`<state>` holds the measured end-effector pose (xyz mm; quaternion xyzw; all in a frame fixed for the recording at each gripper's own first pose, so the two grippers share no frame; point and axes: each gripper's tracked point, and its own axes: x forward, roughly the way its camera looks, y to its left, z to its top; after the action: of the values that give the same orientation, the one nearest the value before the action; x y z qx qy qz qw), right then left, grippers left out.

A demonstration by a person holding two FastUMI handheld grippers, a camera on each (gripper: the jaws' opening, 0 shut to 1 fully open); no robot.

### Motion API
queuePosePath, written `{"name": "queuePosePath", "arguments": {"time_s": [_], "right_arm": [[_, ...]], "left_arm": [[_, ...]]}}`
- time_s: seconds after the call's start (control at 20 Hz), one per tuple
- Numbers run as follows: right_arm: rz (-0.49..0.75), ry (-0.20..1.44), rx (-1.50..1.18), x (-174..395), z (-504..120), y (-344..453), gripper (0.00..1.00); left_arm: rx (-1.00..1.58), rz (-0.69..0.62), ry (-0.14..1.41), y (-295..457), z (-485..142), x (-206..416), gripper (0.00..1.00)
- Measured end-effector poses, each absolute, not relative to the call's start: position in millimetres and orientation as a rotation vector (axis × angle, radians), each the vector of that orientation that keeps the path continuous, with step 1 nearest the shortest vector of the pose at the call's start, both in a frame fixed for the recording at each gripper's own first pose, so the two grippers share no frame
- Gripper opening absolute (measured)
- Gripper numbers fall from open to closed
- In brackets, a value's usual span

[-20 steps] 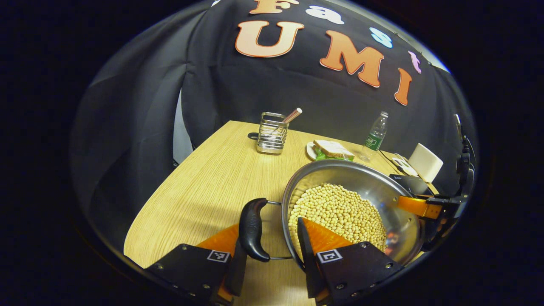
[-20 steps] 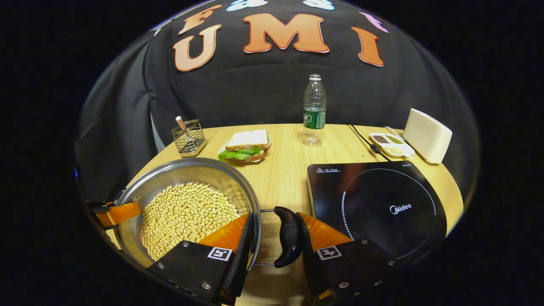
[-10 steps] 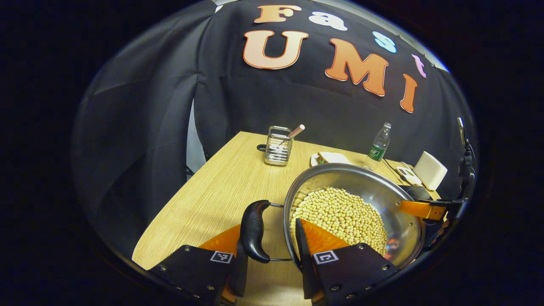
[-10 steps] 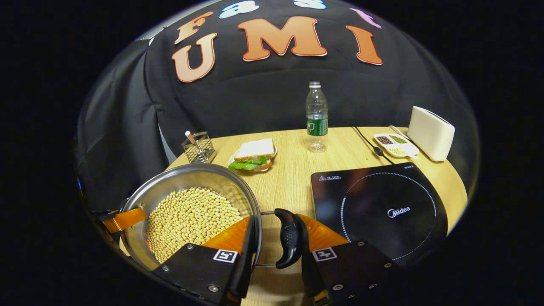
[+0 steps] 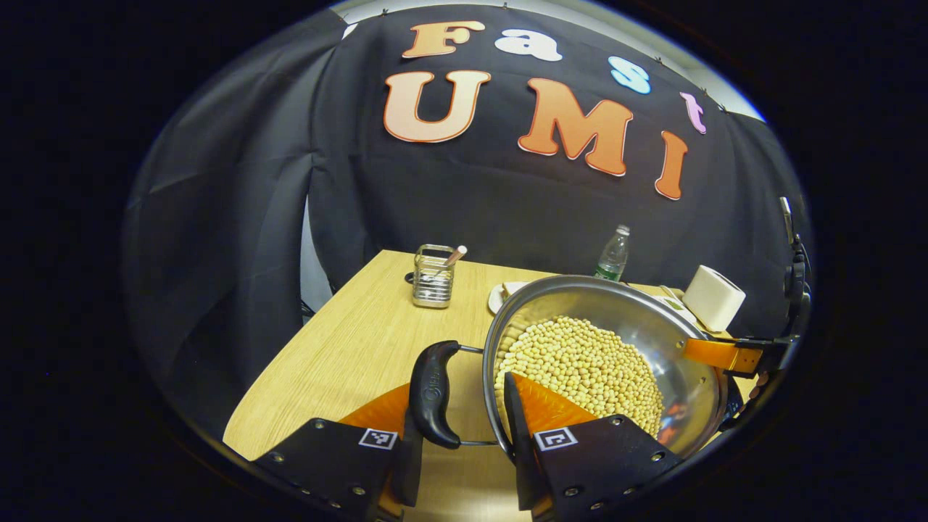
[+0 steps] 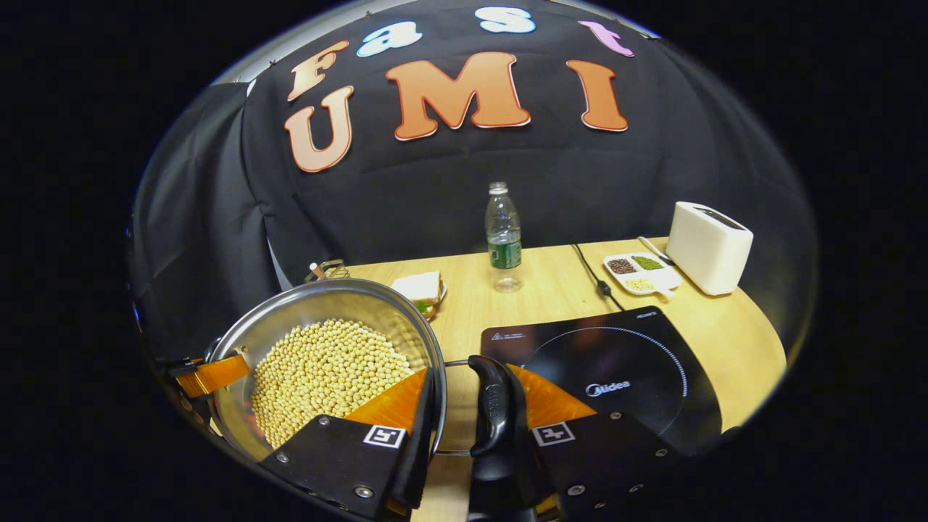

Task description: First push the handle of the pot to place it horizontally, then grasp the pot with both hands and set it on the induction cooktop.

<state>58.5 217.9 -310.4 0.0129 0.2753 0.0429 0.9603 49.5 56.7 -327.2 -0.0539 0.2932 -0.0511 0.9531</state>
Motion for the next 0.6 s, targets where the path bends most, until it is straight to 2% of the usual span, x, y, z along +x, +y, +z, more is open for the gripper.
{"name": "queuePosePath", "arguments": {"time_s": [0.6], "right_arm": [[-0.019, 0.530, 0.068, 50.3, -289.2, 115.6, 0.49]], "left_arm": [[-0.079, -0.225, 0.599, -51.6, -313.4, 59.6, 0.53]]}}
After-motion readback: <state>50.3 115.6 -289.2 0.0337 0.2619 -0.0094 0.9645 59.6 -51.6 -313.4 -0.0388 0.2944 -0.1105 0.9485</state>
